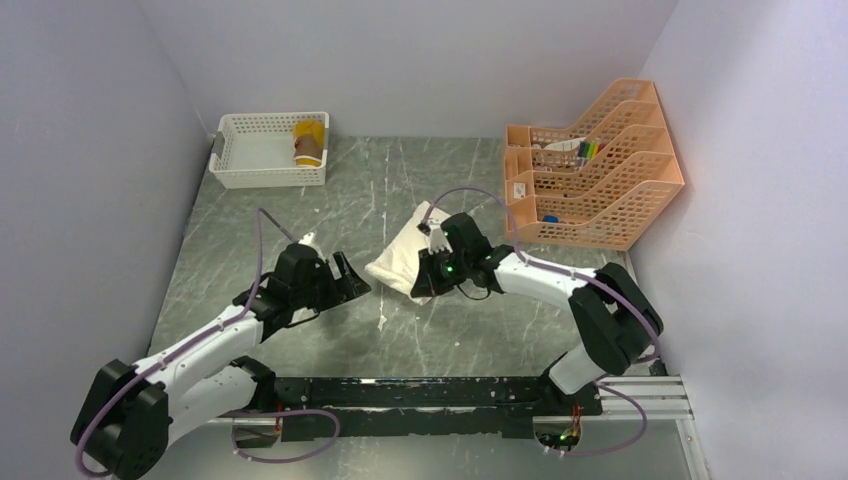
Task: Roll the towels
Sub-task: Roll the towel at the center of the board.
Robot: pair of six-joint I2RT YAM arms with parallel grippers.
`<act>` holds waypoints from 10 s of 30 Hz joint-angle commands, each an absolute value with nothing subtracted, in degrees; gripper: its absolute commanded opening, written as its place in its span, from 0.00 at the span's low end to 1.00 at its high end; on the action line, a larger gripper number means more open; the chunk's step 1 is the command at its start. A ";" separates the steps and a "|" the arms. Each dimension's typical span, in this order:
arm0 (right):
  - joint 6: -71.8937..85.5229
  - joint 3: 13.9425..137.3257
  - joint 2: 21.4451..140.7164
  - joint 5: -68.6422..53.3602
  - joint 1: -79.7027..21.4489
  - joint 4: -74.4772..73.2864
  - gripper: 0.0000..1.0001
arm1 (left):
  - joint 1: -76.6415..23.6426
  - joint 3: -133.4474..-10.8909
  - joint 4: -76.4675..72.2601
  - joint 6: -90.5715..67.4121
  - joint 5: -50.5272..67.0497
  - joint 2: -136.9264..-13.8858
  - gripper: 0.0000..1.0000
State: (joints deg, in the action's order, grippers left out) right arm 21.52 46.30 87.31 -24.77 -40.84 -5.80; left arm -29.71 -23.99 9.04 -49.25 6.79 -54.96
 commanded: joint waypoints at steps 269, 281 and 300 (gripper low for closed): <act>7.73 66.41 96.36 14.52 -55.69 -20.95 0.61 | -28.74 -42.22 -2.99 -41.07 7.69 -96.48 0.07; 4.85 68.39 104.88 27.36 -65.45 -14.66 0.61 | -28.74 -38.86 -1.50 -42.19 7.38 -93.61 0.07; 0.61 64.08 111.61 37.02 -70.05 -7.08 0.55 | -26.40 -38.93 -5.47 -43.25 17.32 -97.82 0.07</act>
